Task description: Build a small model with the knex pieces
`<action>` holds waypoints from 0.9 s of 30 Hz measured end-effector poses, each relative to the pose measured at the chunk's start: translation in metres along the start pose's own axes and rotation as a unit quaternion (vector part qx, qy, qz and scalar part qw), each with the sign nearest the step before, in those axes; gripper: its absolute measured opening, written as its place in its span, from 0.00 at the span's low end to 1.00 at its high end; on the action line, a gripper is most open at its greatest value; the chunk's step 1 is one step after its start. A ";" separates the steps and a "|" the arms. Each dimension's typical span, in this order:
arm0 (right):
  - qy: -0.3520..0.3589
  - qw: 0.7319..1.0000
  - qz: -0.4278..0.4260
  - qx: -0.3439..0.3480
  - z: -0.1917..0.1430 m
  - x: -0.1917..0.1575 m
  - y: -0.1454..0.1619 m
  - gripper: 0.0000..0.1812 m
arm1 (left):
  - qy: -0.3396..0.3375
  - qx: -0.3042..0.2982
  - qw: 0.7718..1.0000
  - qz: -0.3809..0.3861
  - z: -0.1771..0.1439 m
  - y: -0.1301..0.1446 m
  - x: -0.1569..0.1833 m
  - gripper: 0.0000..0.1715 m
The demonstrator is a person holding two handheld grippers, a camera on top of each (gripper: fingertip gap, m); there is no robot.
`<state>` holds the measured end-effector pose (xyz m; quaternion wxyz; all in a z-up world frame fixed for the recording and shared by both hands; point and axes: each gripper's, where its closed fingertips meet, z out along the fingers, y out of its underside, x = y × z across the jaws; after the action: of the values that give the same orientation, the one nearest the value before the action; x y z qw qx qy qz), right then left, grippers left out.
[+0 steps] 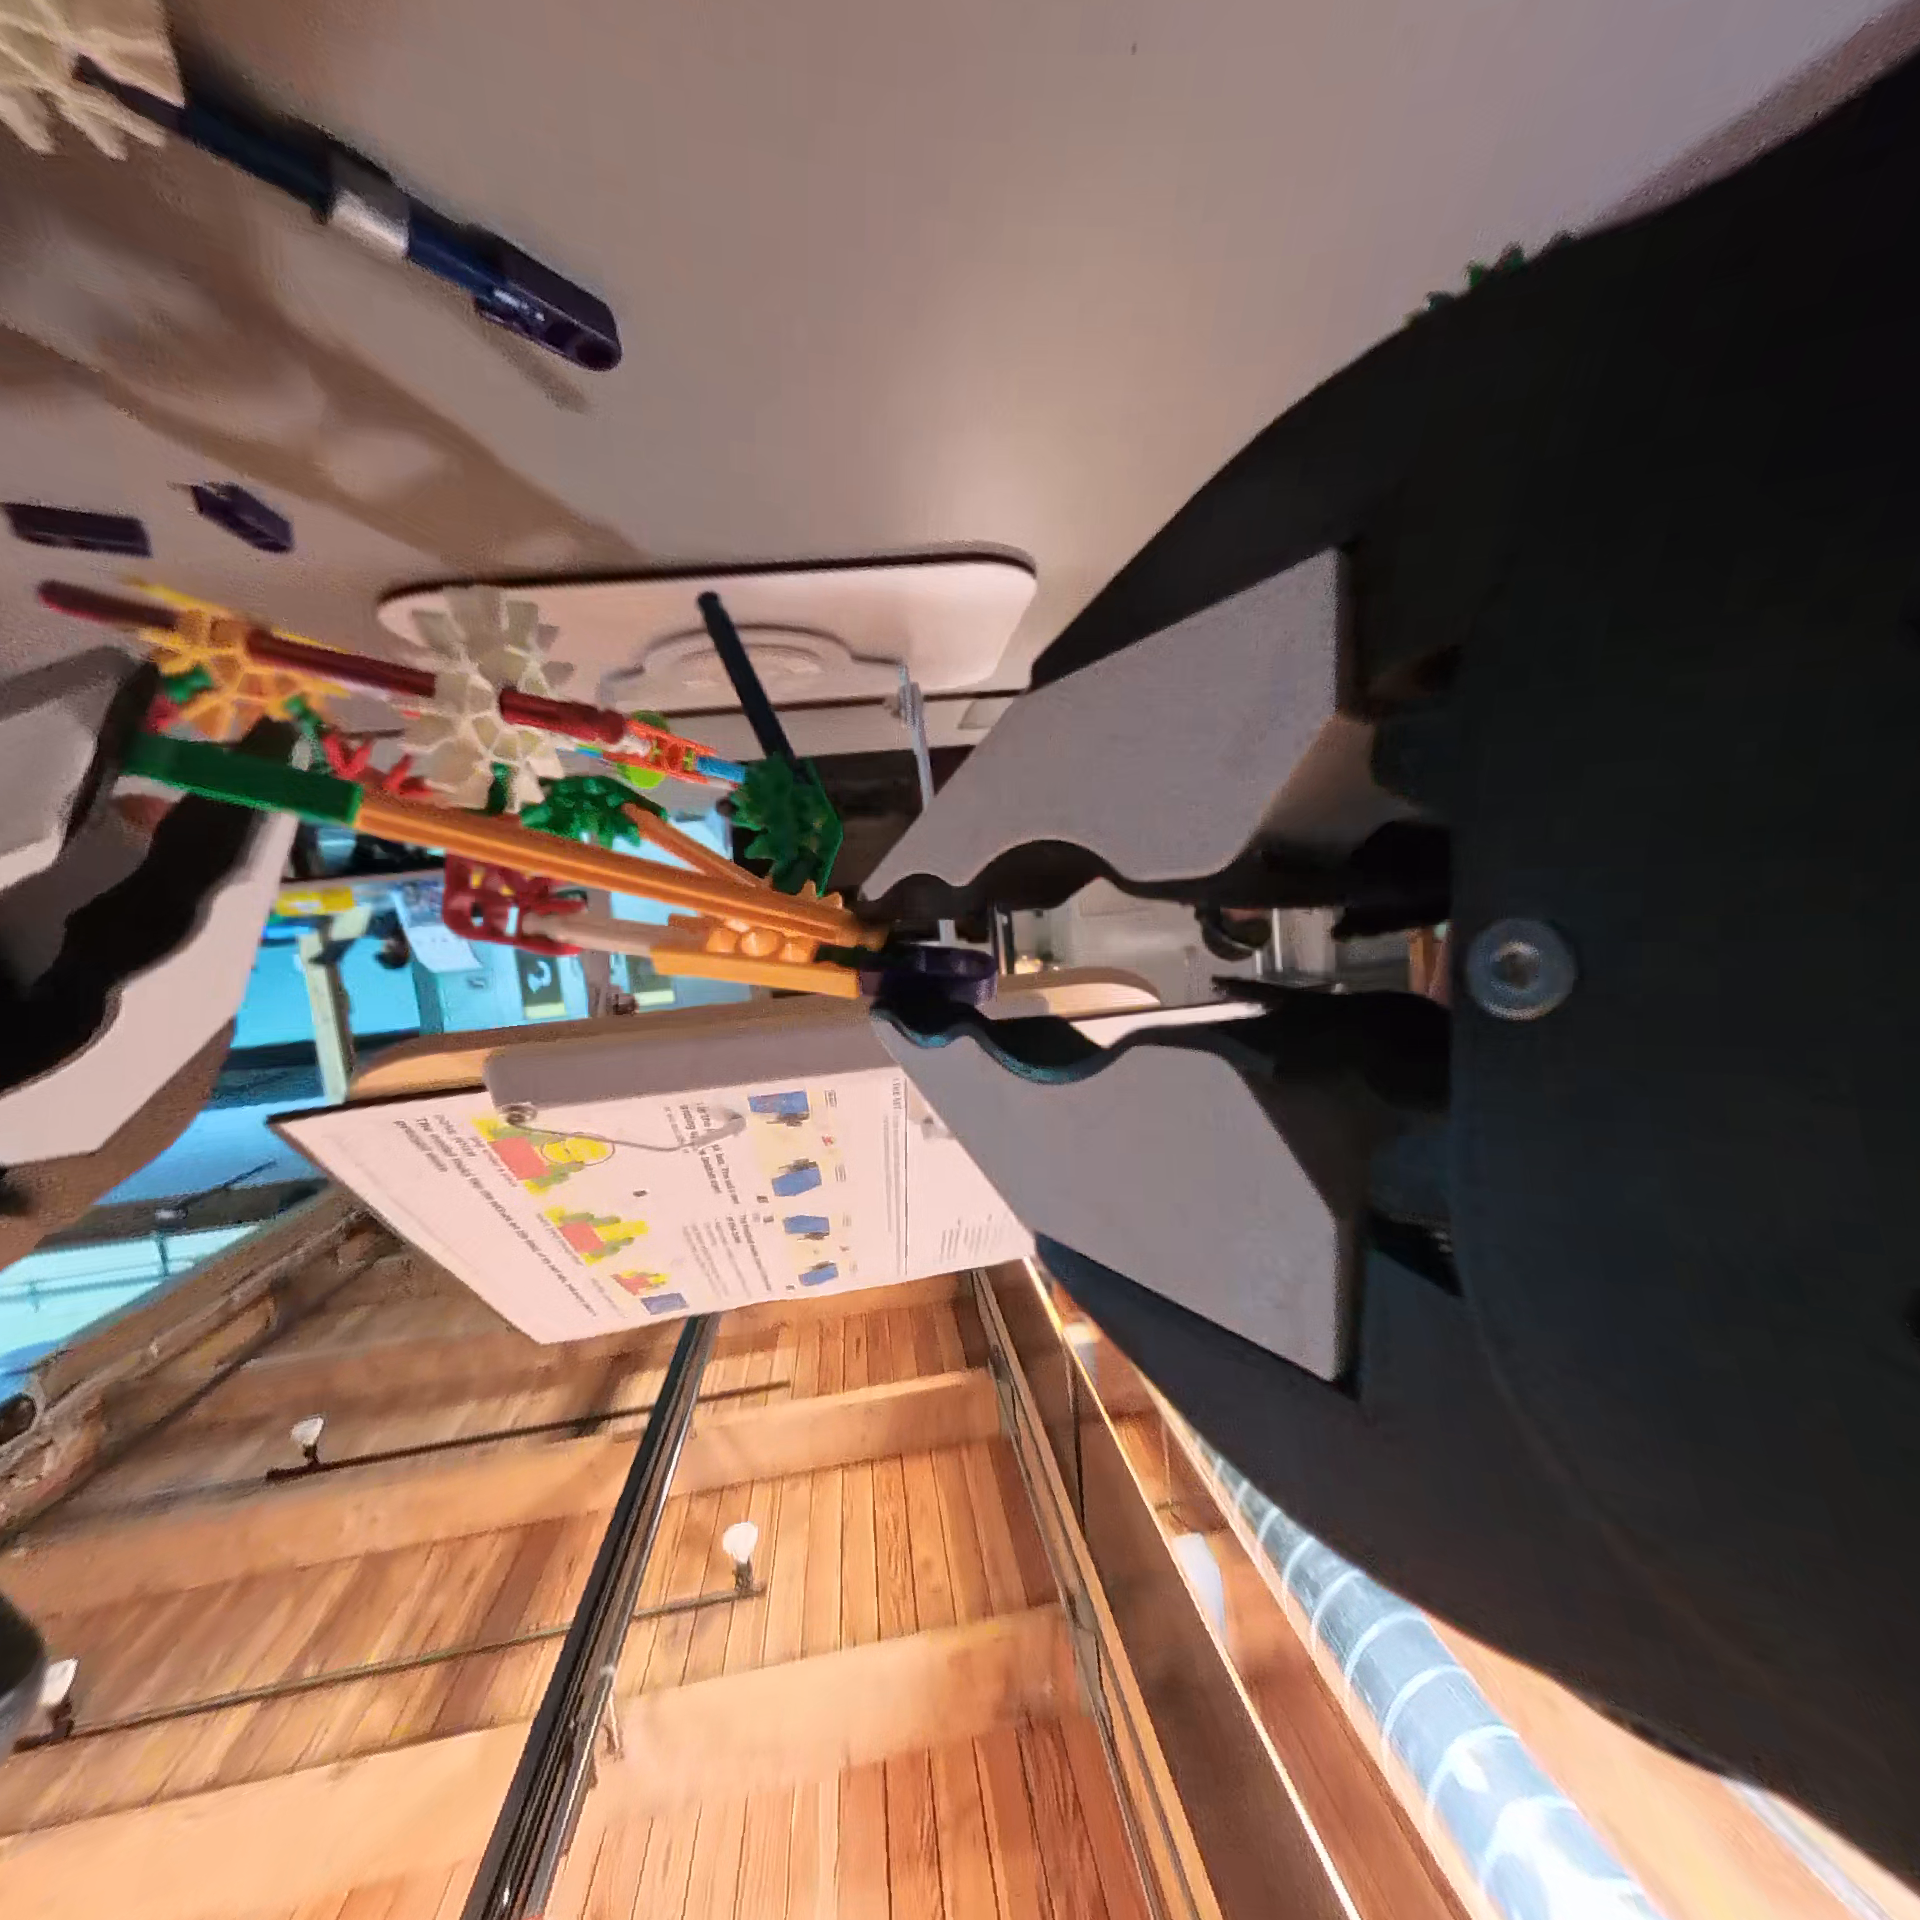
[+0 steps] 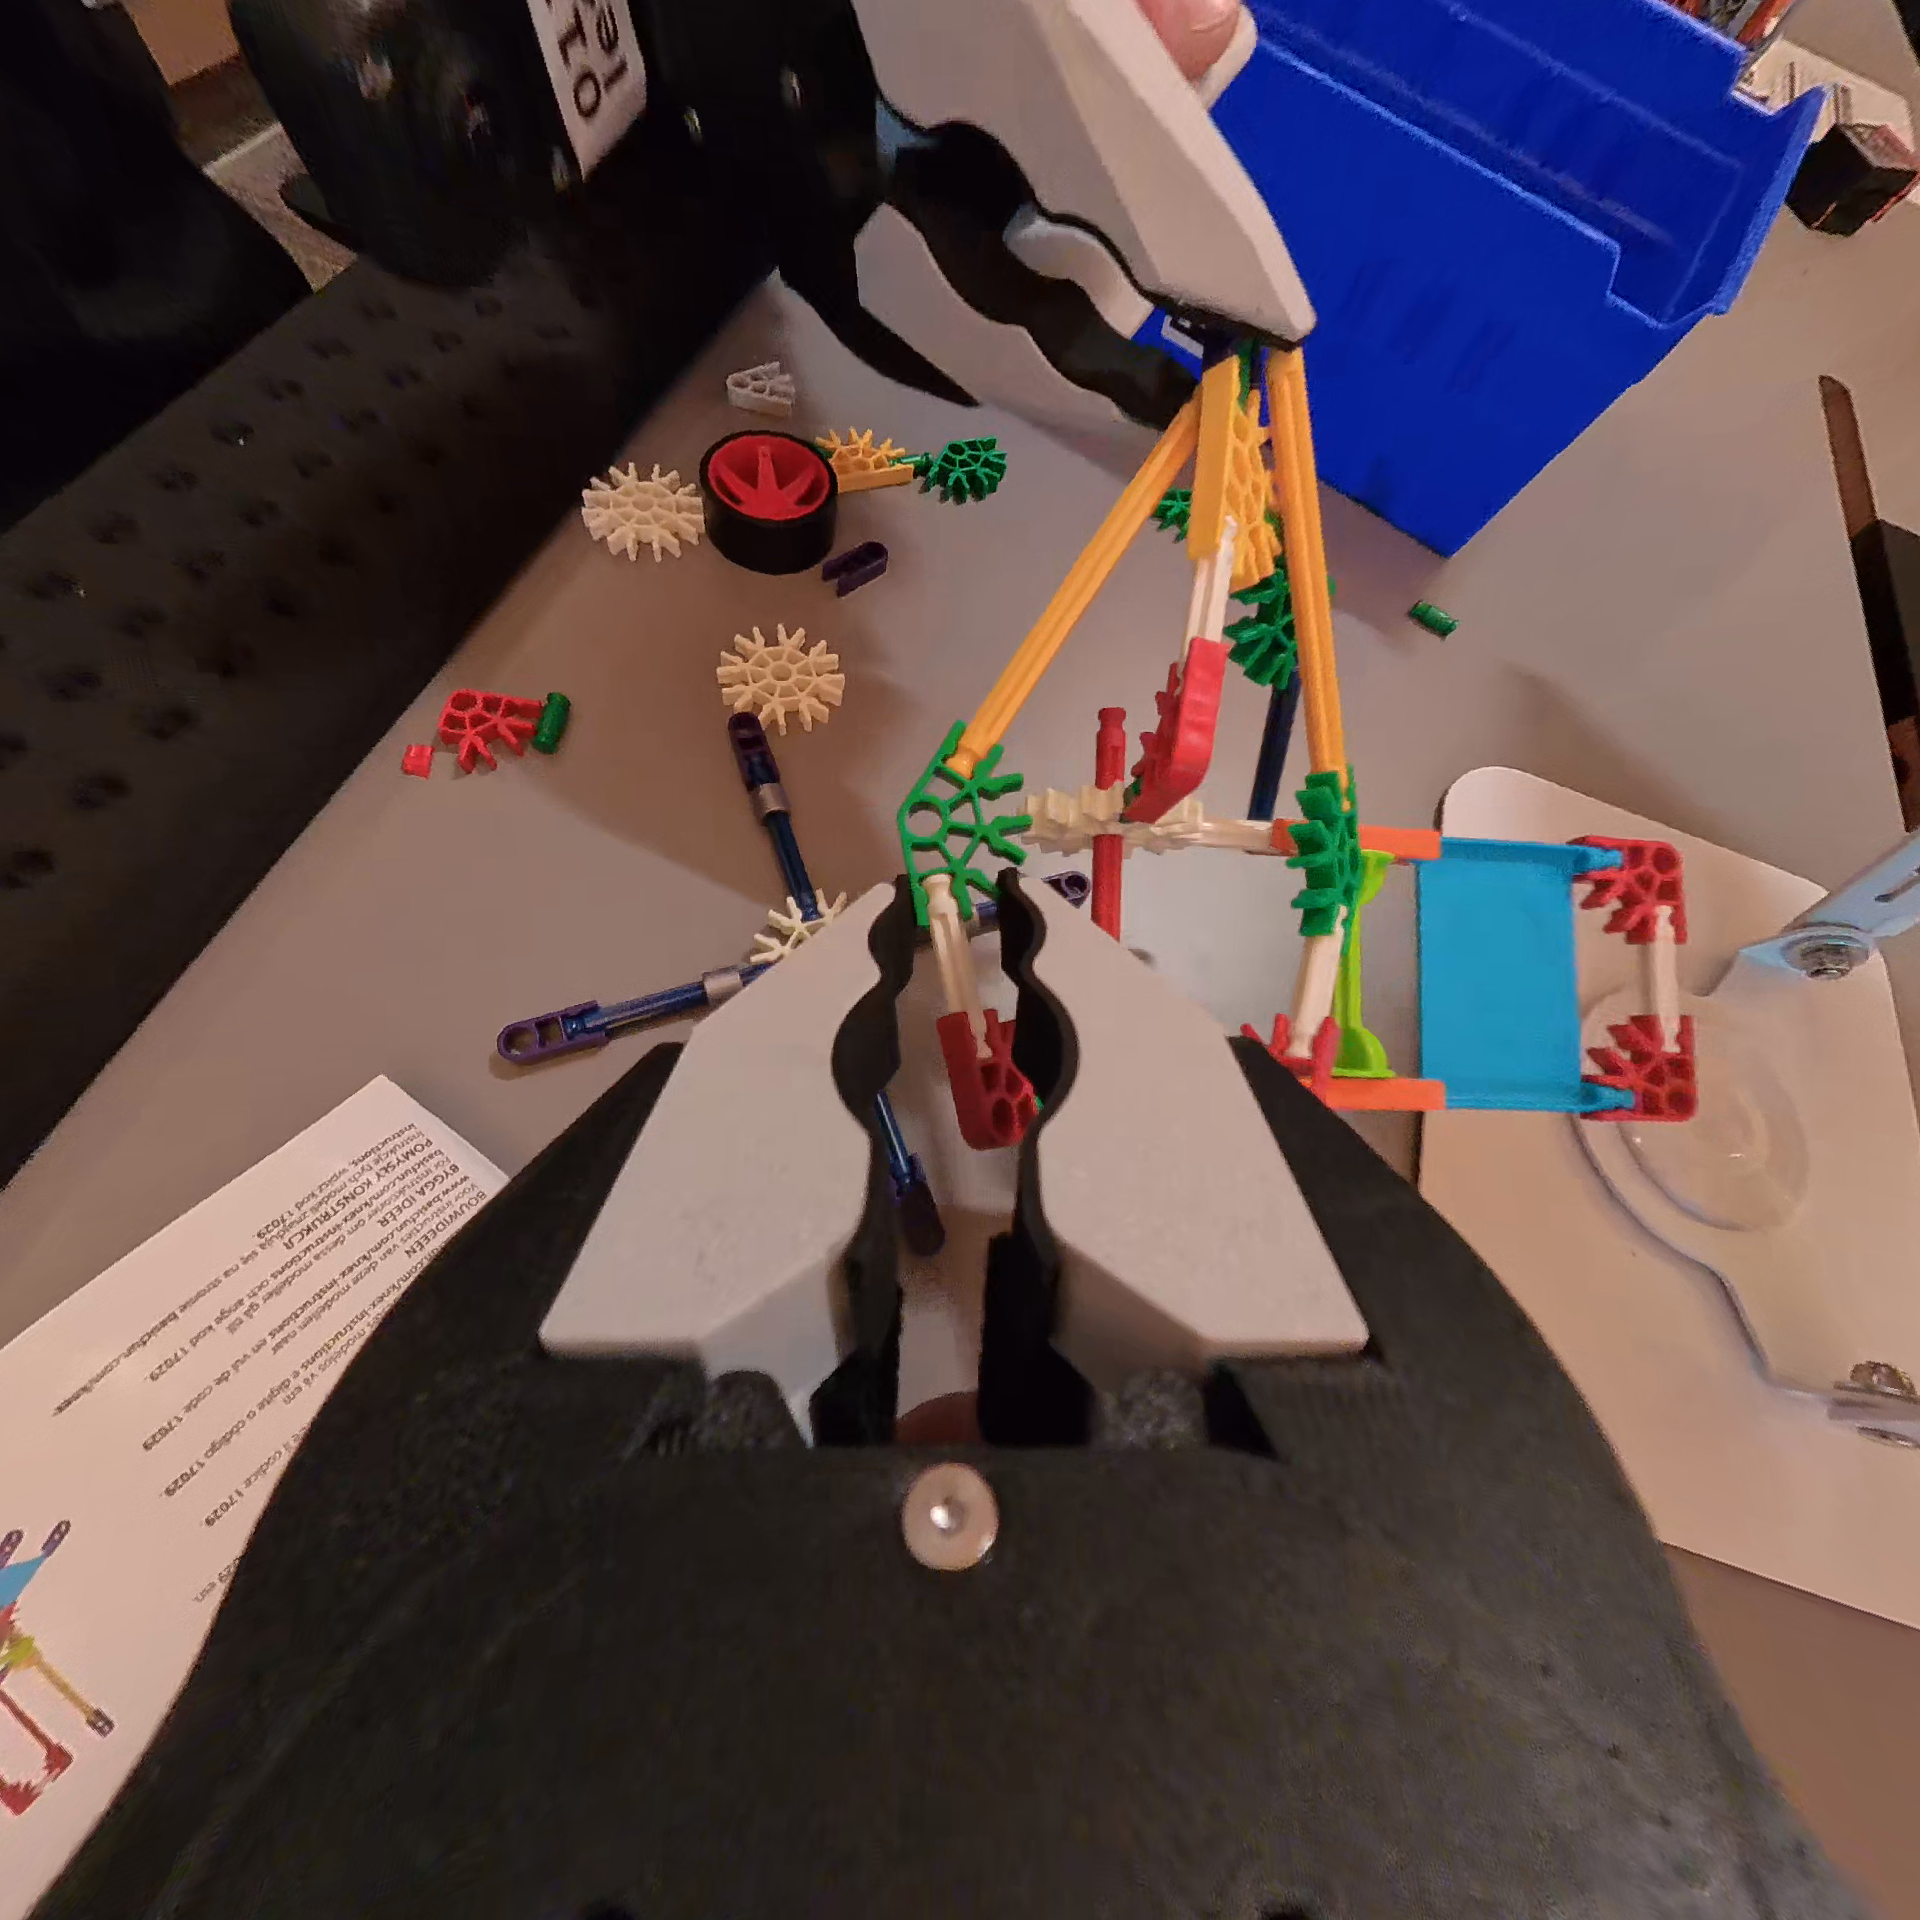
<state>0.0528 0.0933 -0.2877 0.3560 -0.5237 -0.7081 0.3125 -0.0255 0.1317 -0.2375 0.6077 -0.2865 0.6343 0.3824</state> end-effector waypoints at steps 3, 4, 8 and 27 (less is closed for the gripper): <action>-0.003 1.000 0.004 0.002 0.001 -0.001 -0.001 0.08 | 0.002 -0.011 1.000 -0.007 0.001 0.003 0.009 0.07; -0.005 1.000 0.004 -0.001 0.003 -0.001 0.001 0.08 | 0.021 -0.015 0.999 -0.038 0.001 0.005 0.013 0.07; -0.014 1.000 0.001 -0.017 0.011 -0.006 0.008 0.08 | 0.102 -0.040 0.982 -0.156 -0.004 0.018 0.029 0.17; -0.033 0.994 -0.048 -0.094 0.035 -0.026 0.024 0.08 | 0.398 0.026 0.523 -0.753 -0.033 -0.011 0.061 0.10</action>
<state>0.0416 0.0723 -0.3312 0.2958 -0.5097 -0.7701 0.2441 -0.0403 0.1038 -0.3001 0.3606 -0.7642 0.3678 -0.3881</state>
